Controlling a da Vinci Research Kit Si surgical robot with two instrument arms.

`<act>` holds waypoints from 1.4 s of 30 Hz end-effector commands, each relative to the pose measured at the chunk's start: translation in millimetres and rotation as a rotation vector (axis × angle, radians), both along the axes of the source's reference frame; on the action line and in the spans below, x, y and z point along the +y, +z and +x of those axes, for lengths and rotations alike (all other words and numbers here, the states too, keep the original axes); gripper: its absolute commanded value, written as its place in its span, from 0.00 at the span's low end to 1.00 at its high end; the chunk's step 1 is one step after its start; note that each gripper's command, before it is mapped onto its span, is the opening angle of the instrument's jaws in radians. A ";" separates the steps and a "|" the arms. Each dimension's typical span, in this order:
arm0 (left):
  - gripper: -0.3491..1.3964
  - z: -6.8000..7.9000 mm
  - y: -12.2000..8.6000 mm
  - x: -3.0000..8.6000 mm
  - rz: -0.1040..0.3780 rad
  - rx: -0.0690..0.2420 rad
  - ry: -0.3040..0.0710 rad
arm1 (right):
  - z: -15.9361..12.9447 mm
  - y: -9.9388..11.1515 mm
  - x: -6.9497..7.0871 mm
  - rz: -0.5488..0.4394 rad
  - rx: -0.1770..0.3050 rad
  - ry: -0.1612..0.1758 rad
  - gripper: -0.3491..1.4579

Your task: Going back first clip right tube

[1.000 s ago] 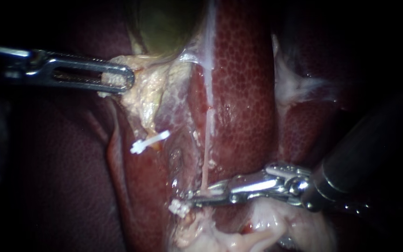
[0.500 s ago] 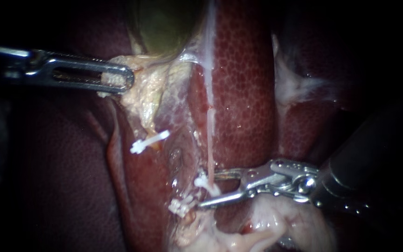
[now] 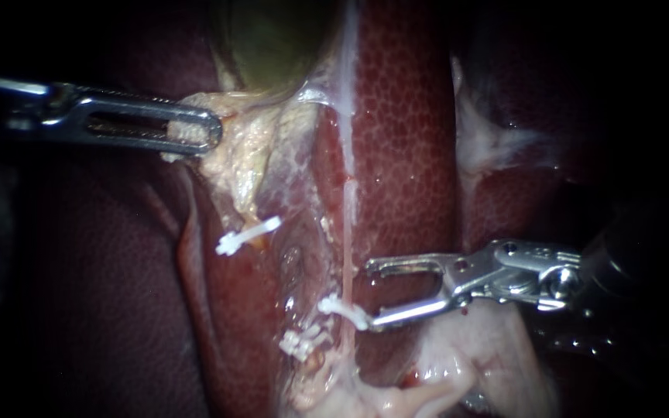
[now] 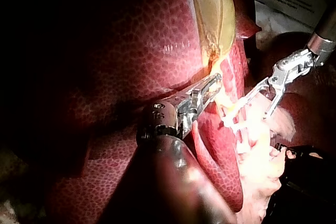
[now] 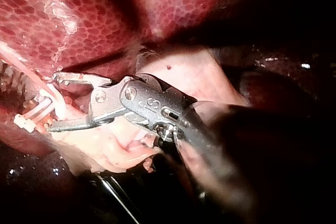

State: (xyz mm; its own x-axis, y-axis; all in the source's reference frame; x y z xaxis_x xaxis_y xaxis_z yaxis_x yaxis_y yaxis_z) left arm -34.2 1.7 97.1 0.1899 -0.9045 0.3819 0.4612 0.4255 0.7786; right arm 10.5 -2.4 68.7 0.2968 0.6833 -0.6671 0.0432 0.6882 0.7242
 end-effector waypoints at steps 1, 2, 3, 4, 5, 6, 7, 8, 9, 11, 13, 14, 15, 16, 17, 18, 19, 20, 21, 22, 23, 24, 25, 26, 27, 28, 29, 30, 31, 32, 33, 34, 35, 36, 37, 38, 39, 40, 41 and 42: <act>0.00 0.0 0.0 0.0 0.000 0.000 0.000 | -0.3 -0.4 0.3 -0.012 0.005 0.002 0.52; 0.00 0.0 0.0 0.0 0.000 0.000 0.000 | -0.6 -0.9 0.7 -0.019 0.011 0.002 0.52; 0.00 0.0 0.0 0.0 0.000 0.000 0.000 | -1.0 -1.5 1.1 -0.035 0.023 0.002 0.52; 0.00 0.0 0.0 0.0 0.000 0.000 0.000 | -1.2 -2.1 1.6 -0.052 0.034 0.003 0.52; 0.00 0.0 0.0 0.0 0.000 0.000 0.000 | -1.6 -2.9 2.2 -0.066 0.047 0.006 0.52; 0.00 -0.1 0.0 0.0 0.000 0.000 0.000 | -1.8 -3.5 2.7 -0.076 0.058 0.010 0.52; 0.00 -0.1 0.1 0.0 0.000 0.001 -0.001 | -2.0 -4.2 3.2 -0.081 0.068 0.015 0.52; 0.00 -0.1 0.1 0.0 -0.001 0.001 -0.001 | -2.2 -4.9 3.7 -0.086 0.078 0.019 0.52; 0.00 -0.1 0.1 -0.1 -0.001 0.001 -0.001 | -2.4 -5.8 4.3 -0.094 0.091 0.027 0.52; 0.00 -0.2 0.2 -0.2 -0.002 0.002 -0.002 | -2.8 -7.0 5.0 -0.107 0.099 0.030 0.52; 0.00 -0.3 0.3 -0.2 -0.002 0.002 -0.002 | -3.1 -8.2 5.5 -0.118 0.097 0.027 0.52; 0.00 -0.4 0.3 -0.3 -0.003 0.002 -0.002 | -3.2 -8.6 5.7 -0.126 0.098 0.024 0.52; 0.00 -0.5 0.4 -0.3 -0.003 0.003 -0.003 | -3.4 -9.1 5.8 -0.136 0.097 0.023 0.52; 0.00 -0.5 0.5 -0.3 -0.004 0.003 -0.003 | -3.4 -9.3 5.8 -0.147 0.098 0.020 0.52; 0.00 -0.6 0.6 -0.4 -0.004 0.004 -0.004 | -3.4 -9.5 5.9 -0.152 0.098 0.020 0.52; 0.00 -0.7 0.8 -0.4 -0.005 0.004 -0.004 | -3.4 -9.6 5.8 -0.164 0.099 0.018 0.52; 0.00 -0.8 1.0 -0.5 -0.007 0.005 -0.004 | -3.4 -9.6 5.8 -0.176 0.100 0.016 0.52; 0.00 -0.9 1.3 -0.6 -0.008 0.005 -0.005 | -3.4 -9.6 5.7 -0.188 0.103 0.014 0.52; 0.00 -1.0 1.6 -0.6 -0.010 0.003 -0.006 | -3.4 -9.6 5.7 -0.200 0.106 0.012 0.52; 0.00 -1.2 2.0 -0.7 -0.011 0.006 -0.005 | -3.5 -9.6 5.7 -0.200 0.105 0.012 0.52; 0.00 -1.4 2.5 -0.8 -0.014 0.009 -0.008 | -3.5 -9.6 5.7 -0.206 0.107 0.011 0.52; 0.00 -1.5 2.9 -0.9 -0.014 0.010 -0.005 | -3.5 -9.6 5.7 -0.212 0.108 0.010 0.52; 0.00 -1.8 3.4 -0.9 -0.014 0.014 0.000 | -3.5 -9.6 5.7 -0.212 0.108 0.010 0.52; 0.00 -2.0 3.8 -1.0 -0.014 0.016 0.002 | -3.5 -9.6 5.7 -0.212 0.108 0.010 0.52; 0.00 -2.3 4.2 -1.0 -0.013 0.017 0.005 | -3.5 -9.6 5.7 -0.218 0.110 0.009 0.52; 0.00 -2.6 4.6 -0.9 -0.014 0.016 0.006 | -3.5 -9.6 5.7 -0.218 0.109 0.009 0.52; 0.00 -2.9 4.9 -1.0 -0.013 0.017 0.009 | -3.5 -9.6 5.7 -0.218 0.109 0.009 0.52; 0.00 -3.1 5.1 -1.0 -0.013 0.016 0.010 | -3.5 -9.6 5.7 -0.218 0.110 0.009 0.52; 0.00 -3.4 5.4 -1.1 -0.013 0.018 0.012 | -3.5 -9.6 5.7 -0.218 0.110 0.009 0.52; 0.00 -3.7 5.7 -1.2 -0.012 0.020 0.014 | -3.5 -9.6 5.6 -0.224 0.111 0.008 0.52; 0.00 -3.9 5.9 -1.3 -0.013 0.019 0.015 | -3.5 -9.6 5.6 -0.224 0.111 0.008 0.52; 0.00 -4.1 6.2 -1.4 -0.012 0.020 0.018 | -3.5 -9.7 5.6 -0.224 0.111 0.008 0.52; 0.00 -4.4 6.5 -1.6 -0.012 0.022 0.021 | -3.5 -9.7 5.6 -0.224 0.111 0.008 0.52; 0.00 -4.6 6.7 -1.7 -0.011 0.023 0.024 | -3.5 -9.7 5.6 -0.224 0.111 0.008 0.52; 0.00 -4.7 6.9 -1.8 -0.011 0.022 0.025 | -3.5 -9.8 5.6 -0.230 0.113 0.008 0.52; 0.00 -5.0 7.0 -1.9 -0.011 0.023 0.028 | -3.5 -9.8 5.5 -0.230 0.113 0.008 0.52; 0.00 -5.1 7.1 -2.0 -0.011 0.022 0.029 | -3.5 -9.8 5.5 -0.230 0.113 0.008 0.52; 0.00 -5.3 7.2 -2.1 -0.009 0.023 0.032 | -3.4 -9.8 5.5 -0.236 0.115 0.007 0.52; 0.00 -5.5 7.4 -2.2 -0.009 0.022 0.034 | -3.4 -9.8 5.5 -0.236 0.115 0.008 0.52; 0.00 -5.6 7.4 -2.3 -0.009 0.020 0.035 | -3.4 -9.8 5.5 -0.236 0.115 0.008 0.52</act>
